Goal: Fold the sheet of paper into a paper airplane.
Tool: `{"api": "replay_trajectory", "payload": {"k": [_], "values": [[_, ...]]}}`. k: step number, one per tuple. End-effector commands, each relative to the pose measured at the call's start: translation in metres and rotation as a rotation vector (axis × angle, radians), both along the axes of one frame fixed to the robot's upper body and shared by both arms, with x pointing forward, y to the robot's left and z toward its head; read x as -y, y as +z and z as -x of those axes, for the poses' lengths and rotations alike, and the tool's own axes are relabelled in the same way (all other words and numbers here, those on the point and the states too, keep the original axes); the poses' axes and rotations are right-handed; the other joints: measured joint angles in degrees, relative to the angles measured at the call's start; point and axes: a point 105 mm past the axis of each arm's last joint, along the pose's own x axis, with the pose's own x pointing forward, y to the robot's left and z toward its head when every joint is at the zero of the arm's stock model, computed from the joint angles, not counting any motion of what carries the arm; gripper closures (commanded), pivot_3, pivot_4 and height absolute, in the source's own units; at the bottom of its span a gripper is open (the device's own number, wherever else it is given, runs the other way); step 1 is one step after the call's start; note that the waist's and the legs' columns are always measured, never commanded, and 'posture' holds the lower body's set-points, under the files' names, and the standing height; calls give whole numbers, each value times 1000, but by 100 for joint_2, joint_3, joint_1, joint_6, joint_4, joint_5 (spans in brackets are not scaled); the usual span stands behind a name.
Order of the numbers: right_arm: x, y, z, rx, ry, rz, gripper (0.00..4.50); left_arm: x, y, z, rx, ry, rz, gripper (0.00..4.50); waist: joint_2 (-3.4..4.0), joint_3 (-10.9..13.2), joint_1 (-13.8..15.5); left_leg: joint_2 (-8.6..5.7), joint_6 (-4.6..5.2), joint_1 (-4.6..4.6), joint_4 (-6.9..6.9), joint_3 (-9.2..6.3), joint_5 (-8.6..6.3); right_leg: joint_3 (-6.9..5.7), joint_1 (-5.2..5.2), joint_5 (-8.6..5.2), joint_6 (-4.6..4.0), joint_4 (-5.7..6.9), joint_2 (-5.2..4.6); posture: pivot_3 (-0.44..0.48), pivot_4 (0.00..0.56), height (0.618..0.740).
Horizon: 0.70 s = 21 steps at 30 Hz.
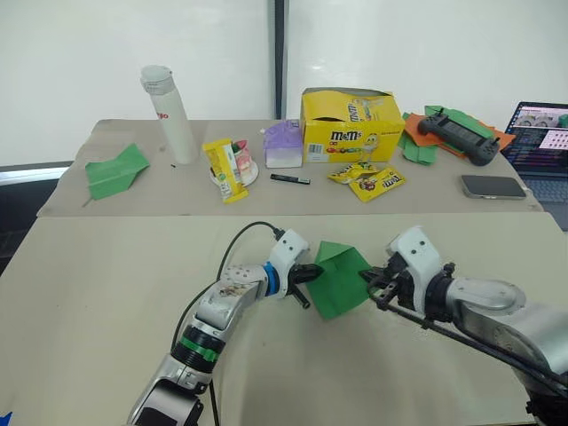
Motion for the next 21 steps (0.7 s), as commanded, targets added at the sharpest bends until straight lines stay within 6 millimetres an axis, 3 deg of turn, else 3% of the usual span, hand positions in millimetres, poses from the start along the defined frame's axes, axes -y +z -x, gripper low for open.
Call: {"api": "replay_trajectory", "payload": {"k": [1, 6, 15, 21], "values": [[-8, 11, -1, 88, 40, 55, 4487, 1, -2, 2, -6, 0, 9, 4500, 0, 0, 5, 0, 0, 0, 0, -1, 0, 1, 0, 0, 0, 0, -1, 0, 150, 740], [-19, 10, 1, 71, 53, 13, 4487, -1, -4, 2, -11, 11, 11, 4500, 0, 0, 7, 1, 0, 2, 0, -5, 0, 1, 1, 0, 0, 0, -1, 0, 150, 740], [-39, -8, 14, -168, 37, -163, 4487, 0, -6, 3, -10, 21, 18, 4500, 0, 0, 9, 1, 0, 5, 0, -20, 0, 5, 2, 2, -3, 3, 0, 0, 150, 740], [-35, -11, 11, -192, 3, -168, 4487, -2, -6, 4, -9, 29, 16, 4500, 0, 0, 6, 0, 0, 6, 0, -15, 0, 3, 1, 2, -3, 3, 1, 0, 150, 740]]}}
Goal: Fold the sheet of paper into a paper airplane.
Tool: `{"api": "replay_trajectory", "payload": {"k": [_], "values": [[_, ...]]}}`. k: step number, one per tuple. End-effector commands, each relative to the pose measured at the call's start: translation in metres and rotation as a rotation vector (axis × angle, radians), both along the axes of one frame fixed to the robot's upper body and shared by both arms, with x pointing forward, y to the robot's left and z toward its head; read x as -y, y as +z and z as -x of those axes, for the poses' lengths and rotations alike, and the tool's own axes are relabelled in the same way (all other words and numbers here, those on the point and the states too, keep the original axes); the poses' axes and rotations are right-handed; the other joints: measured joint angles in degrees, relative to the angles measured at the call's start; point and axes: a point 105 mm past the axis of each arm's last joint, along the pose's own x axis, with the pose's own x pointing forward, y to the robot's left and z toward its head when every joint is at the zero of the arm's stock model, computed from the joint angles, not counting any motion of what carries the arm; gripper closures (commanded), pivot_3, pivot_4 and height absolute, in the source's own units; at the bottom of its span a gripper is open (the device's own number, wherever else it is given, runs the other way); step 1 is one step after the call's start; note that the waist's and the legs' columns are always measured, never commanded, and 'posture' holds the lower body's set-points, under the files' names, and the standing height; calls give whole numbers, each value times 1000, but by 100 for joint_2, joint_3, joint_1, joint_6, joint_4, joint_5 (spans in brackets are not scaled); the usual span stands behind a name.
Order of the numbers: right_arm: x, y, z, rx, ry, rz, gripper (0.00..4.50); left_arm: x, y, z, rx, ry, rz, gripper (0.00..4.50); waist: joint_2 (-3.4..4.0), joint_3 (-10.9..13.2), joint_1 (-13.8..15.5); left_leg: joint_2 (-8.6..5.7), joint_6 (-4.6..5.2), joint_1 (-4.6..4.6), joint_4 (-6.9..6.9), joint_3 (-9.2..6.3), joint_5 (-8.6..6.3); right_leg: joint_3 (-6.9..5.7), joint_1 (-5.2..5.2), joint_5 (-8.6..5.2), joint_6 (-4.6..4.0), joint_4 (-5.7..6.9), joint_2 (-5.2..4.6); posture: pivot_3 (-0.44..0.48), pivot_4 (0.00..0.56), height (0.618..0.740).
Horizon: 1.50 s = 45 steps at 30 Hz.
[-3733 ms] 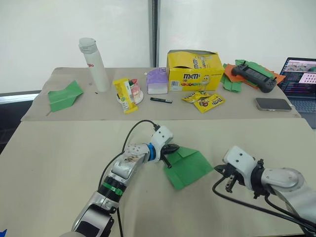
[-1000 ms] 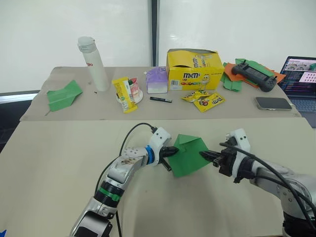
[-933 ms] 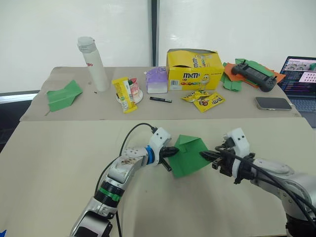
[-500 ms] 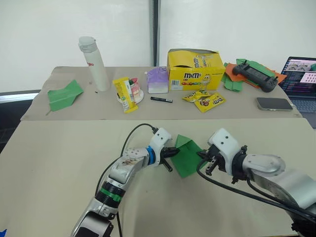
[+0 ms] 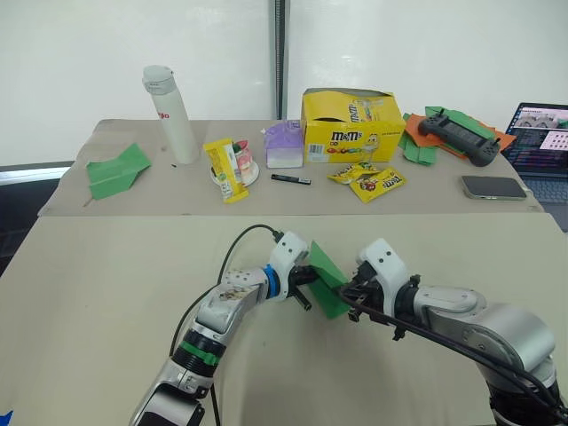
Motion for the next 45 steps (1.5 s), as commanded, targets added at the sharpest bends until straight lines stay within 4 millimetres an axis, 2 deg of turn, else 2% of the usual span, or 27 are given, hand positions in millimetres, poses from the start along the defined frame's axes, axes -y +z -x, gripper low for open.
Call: {"api": "replay_trajectory", "payload": {"k": [1, 9, 16, 19, 24, 28, 31, 38, 40, 42, 45], "values": [[1, 8, -2, 17, -4, -26, 4487, -1, -3, 2, -8, 6, -2, 4500, 0, 0, -2, 0, 0, 0, 0, 0, 0, 0, 0, 0, 0, 0, 0, 0, 150, 740], [1, 9, -2, -13, -32, -93, 4487, 0, -3, 3, -5, -8, -2, 4500, 0, 0, -3, 1, 0, 1, 0, 2, 0, 0, 0, 0, 0, 2, 2, 0, 150, 740], [6, 11, -3, -64, -109, -217, 4487, 1, 1, 5, 6, -61, 4, 4500, 1, 0, -5, 1, 0, -1, -1, 1, 0, 1, -3, 0, -1, 3, 2, 0, 150, 740], [5, 10, 1, -99, -104, -256, 3633, 1, 2, 4, 13, -65, 2, 4500, 1, -1, -12, 1, 0, 0, -1, 1, 0, 1, -3, 1, -1, 4, 2, 0, 150, 740], [3, 14, 10, -112, -44, -300, 1868, 3, 3, 3, 18, -70, 4, 4500, 1, -1, -19, 0, 0, -2, -1, 2, 0, 0, -5, 1, -1, 4, 1, 0, 150, 740], [3, 33, 13, -73, 29, -391, 1868, 5, 4, 3, 19, -72, 8, 4500, 1, -1, -24, 0, 0, -1, 0, 4, 0, 1, -3, 1, -1, 4, 1, 0, 150, 740], [14, 43, 8, -41, 35, -393, 1868, 5, 4, 4, 19, -70, 11, 4500, 2, 0, -29, 0, 0, 0, 0, 7, 0, 0, -2, 1, -1, 4, 2, 0, 150, 740], [55, 68, -19, 91, -51, -352, 1868, 5, 3, 4, 18, -64, 13, 4500, 2, 0, -25, -1, 1, -1, 0, 22, 0, -2, 1, 1, 0, 2, 2, 0, 150, 740], [70, 81, -34, 211, -94, -301, 1868, 5, 3, 3, 19, -62, 14, 4500, 2, 0, -23, 0, 1, -2, 0, 23, 0, -2, 0, 0, -1, 2, 3, 0, 150, 740], [85, 89, -47, 337, -124, -177, 1868, 5, 4, 3, 19, -59, 14, 4500, 3, 0, -24, -2, 1, -4, 1, 26, 0, -1, -1, 1, 0, 2, 0, 0, 150, 740], [101, 78, -61, 473, -89, 148, 1868, 4, 3, 3, 19, -55, 14, 4500, 2, 0, -31, -5, 1, -3, 2, 33, 0, 0, -1, 0, 3, -1, -1, 0, 150, 740]]}}
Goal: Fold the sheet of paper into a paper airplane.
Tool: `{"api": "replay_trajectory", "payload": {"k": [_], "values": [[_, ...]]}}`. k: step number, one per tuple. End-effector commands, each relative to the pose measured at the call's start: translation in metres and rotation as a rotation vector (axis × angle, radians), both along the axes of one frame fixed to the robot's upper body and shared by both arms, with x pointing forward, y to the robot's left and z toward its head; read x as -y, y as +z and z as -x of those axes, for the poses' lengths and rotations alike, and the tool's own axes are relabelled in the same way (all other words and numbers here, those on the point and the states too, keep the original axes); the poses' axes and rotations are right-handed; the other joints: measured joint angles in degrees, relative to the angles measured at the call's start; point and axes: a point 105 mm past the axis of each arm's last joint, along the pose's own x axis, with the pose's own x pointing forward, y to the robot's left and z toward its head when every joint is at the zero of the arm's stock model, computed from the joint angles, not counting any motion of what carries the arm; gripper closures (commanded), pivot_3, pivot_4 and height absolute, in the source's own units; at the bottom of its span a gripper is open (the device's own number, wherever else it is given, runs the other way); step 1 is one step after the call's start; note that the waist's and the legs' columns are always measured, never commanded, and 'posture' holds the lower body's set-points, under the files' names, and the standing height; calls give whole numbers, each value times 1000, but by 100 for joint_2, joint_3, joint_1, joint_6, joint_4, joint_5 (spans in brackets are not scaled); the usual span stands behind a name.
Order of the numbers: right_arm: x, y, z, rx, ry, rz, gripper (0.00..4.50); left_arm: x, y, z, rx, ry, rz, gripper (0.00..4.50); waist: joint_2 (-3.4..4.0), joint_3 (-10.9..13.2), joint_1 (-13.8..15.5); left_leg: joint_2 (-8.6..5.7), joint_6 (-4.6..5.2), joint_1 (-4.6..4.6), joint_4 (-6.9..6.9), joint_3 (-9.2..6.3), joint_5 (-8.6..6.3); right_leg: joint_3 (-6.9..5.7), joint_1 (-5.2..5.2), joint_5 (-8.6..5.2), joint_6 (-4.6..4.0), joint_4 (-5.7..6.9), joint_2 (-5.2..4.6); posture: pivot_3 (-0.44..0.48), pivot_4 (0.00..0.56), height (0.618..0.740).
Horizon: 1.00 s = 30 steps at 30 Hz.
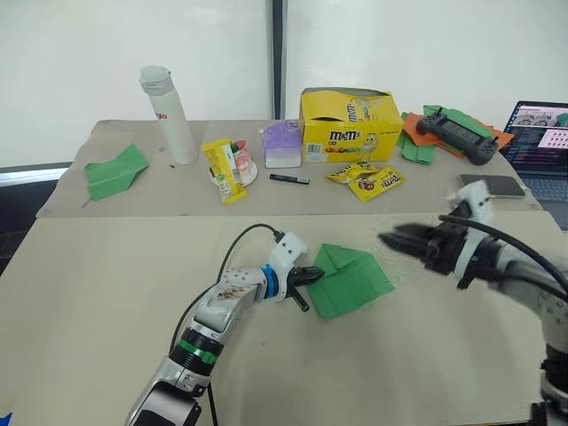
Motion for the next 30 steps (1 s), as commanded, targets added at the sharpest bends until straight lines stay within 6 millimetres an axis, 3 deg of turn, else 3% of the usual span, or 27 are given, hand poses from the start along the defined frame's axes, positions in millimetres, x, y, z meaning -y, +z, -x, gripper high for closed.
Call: {"api": "replay_trajectory", "payload": {"k": [1, 2, 6, 10, 13, 17, 23, 30], "values": [[13, -5, -14, 166, 9, 337, 1868, 1, 2, 0, 12, 3, 9, 4500, 0, 0, -3, 0, 0, 0, -1, 0, 0, -3, 0, 0, 0, -1, 1, 0, 150, 740], [20, -9, -19, 184, -9, 423, 1868, 1, 2, 0, 12, 3, 8, 4500, 0, 0, -4, 1, 0, 1, -2, 0, 0, -3, -1, 0, 0, -1, 3, 0, 150, 740], [30, -33, -22, 156, 72, 667, 3009, 1, 2, 0, 13, 8, 8, 4500, 1, 1, -20, 3, -1, -1, -1, 5, 0, 2, -3, 0, -1, 1, -1, 0, 150, 740], [20, -53, -16, 110, 156, 677, 4435, 1, 2, -1, 16, 12, 9, 4500, 1, 1, -18, 4, -1, -1, -1, 1, 0, 3, -2, 1, -1, 0, -1, 0, 150, 740], [14, -61, -5, 39, 210, 625, 4475, 0, 3, -1, 18, 14, 7, 4500, 1, 1, -13, 4, -1, -2, -1, -4, 0, 2, -2, 1, -1, -1, -2, 0, 150, 740], [5, -77, 31, -141, 352, 546, 4475, 0, 2, -1, 16, 14, 8, 4500, 1, 2, 16, 4, 0, -4, -1, -16, 0, 1, -1, 1, -1, -3, -3, 0, 150, 740], [-10, -90, 61, -274, 382, 416, 4475, 0, 2, 0, 14, 7, 8, 4500, 0, 2, 30, 7, -1, 0, 2, -20, 0, 2, 4, 1, -1, -4, -1, 0, 150, 740], [-12, -98, 54, -284, 182, 299, 4475, 3, 1, 1, 8, -6, 9, 4500, -3, 4, 45, 6, -1, 0, 6, -21, 0, 0, 6, 1, -1, -4, 0, 0, 150, 740]]}}
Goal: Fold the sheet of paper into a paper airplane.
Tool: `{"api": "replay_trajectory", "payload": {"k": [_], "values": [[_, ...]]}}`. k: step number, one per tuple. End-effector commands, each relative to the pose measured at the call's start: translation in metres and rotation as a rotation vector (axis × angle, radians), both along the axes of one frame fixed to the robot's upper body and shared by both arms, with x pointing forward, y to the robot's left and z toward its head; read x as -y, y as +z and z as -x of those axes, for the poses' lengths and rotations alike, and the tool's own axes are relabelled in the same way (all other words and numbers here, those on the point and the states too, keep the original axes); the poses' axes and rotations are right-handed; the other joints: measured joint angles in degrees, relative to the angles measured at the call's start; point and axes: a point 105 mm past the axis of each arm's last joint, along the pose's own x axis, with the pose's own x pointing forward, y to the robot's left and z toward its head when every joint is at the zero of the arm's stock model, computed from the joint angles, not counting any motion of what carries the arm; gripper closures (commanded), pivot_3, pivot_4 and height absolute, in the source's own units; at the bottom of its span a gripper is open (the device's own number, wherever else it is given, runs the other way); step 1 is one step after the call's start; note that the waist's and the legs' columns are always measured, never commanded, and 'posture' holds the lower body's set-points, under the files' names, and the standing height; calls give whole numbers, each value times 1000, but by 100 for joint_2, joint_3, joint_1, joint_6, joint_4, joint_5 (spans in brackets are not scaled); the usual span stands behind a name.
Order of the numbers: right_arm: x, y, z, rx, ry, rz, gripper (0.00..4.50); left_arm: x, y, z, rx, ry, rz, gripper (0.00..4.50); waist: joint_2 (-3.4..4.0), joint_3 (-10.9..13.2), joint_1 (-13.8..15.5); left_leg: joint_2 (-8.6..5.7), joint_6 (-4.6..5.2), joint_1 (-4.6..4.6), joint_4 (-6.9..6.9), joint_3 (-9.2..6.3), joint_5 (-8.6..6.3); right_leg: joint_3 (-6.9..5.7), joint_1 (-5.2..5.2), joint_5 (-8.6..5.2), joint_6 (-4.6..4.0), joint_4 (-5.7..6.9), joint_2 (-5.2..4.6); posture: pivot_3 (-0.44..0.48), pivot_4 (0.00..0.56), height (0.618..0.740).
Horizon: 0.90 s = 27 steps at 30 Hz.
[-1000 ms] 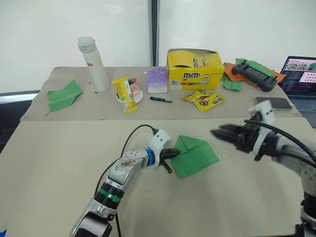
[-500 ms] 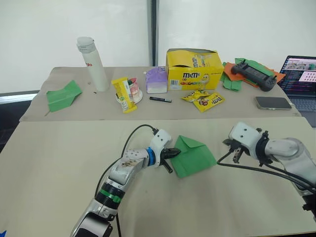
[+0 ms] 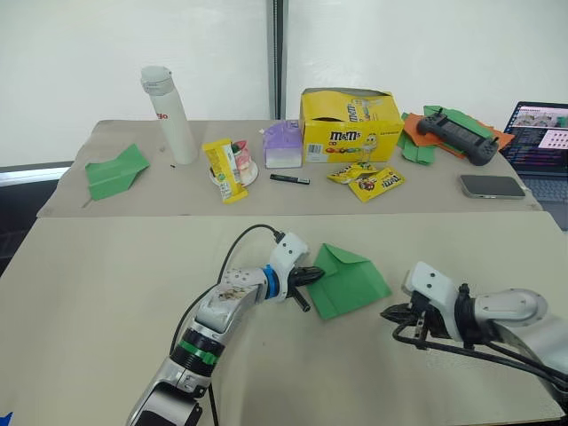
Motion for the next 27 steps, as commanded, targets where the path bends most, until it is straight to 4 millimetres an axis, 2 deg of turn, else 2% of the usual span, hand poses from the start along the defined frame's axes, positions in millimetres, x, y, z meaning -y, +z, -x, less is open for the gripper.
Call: {"api": "replay_trajectory", "payload": {"k": [1, 5, 9, 18, 27], "values": [[3, 4, -8, 36, -115, -24, 4475, 3, 2, 2, 9, -16, 10, 4500, 1, -1, 4, -1, 0, -1, 0, -2, 0, 1, -1, 0, 0, 1, -1, 0, 150, 740], [2, -6, -1, 0, -161, -30, 4475, 4, 2, 1, 12, -24, 5, 4500, 1, 0, 3, -1, 0, 1, 0, -3, 0, 0, 1, 0, 0, 1, -1, 0, 150, 740], [3, -5, -4, 28, -205, -37, 4475, 4, 3, 1, 11, -29, 4, 4500, 0, 0, 0, -1, 0, 11, 0, -1, 0, 0, 13, 0, 0, 0, 0, 0, 150, 740], [1, 4, -17, 147, -317, -165, 4475, 5, 3, 1, 10, -47, -3, 4500, 0, 0, -7, 3, 0, 21, 2, 0, 0, 0, 23, -2, 4, 1, 3, 0, 150, 740], [-7, 17, -24, 251, -347, -327, 4475, 5, 3, 1, 9, -55, -7, 4500, 0, -1, -8, 0, 0, 18, 1, -2, 0, 0, 19, 0, 2, 1, 2, 0, 150, 740]]}}
